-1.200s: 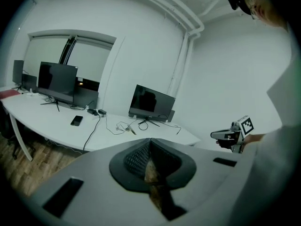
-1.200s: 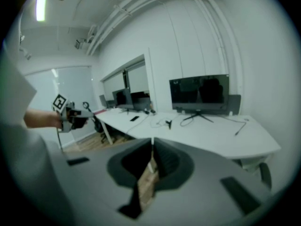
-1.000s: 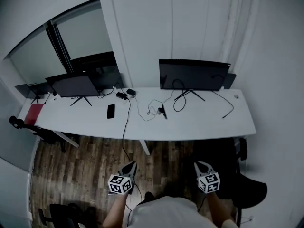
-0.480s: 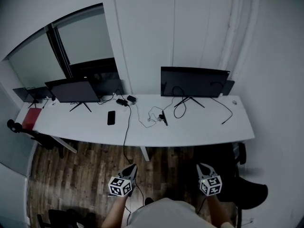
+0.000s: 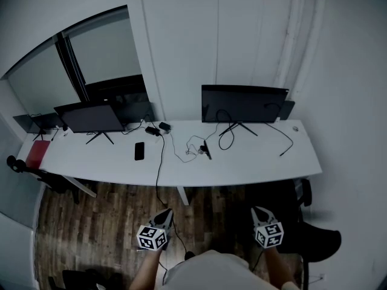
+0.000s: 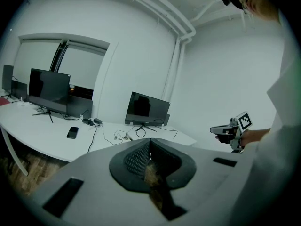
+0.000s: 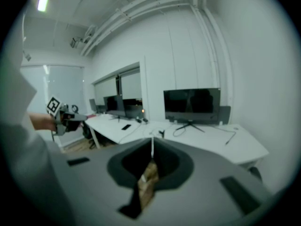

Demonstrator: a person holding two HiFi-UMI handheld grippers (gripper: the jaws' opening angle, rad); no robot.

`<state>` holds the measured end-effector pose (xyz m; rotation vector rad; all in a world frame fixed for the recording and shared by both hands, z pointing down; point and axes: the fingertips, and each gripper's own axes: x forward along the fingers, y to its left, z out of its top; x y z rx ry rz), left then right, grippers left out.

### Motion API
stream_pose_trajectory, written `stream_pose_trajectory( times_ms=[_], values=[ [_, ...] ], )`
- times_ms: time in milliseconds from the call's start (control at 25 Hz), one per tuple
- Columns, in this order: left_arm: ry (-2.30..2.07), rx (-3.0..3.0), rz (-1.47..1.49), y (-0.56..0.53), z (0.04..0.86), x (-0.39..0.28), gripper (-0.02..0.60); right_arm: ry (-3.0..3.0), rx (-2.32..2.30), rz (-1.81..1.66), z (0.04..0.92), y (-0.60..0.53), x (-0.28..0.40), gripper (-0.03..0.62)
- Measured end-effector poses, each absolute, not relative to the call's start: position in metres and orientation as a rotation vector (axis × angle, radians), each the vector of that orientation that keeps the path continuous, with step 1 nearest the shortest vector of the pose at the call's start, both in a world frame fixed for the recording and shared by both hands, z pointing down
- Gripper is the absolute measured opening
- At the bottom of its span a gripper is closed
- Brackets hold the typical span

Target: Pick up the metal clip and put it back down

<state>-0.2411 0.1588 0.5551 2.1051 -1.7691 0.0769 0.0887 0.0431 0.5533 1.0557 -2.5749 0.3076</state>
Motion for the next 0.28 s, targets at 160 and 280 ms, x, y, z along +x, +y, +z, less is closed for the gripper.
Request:
stream_pose_trajectory(
  times_ms=[160,280],
  values=[
    [-1.771,2.109,0.077,0.1597,0.5539,-0.2440,0.032,-2.578,1.060,0.308,0.5519,0.0447,0.0865,0.034],
    [-1.771,2.106,0.072,0.1604,0.5534,-0.2460,0.032,-2.579,1.055,0.302,0.5498,0.0454,0.0833,0.034]
  ],
)
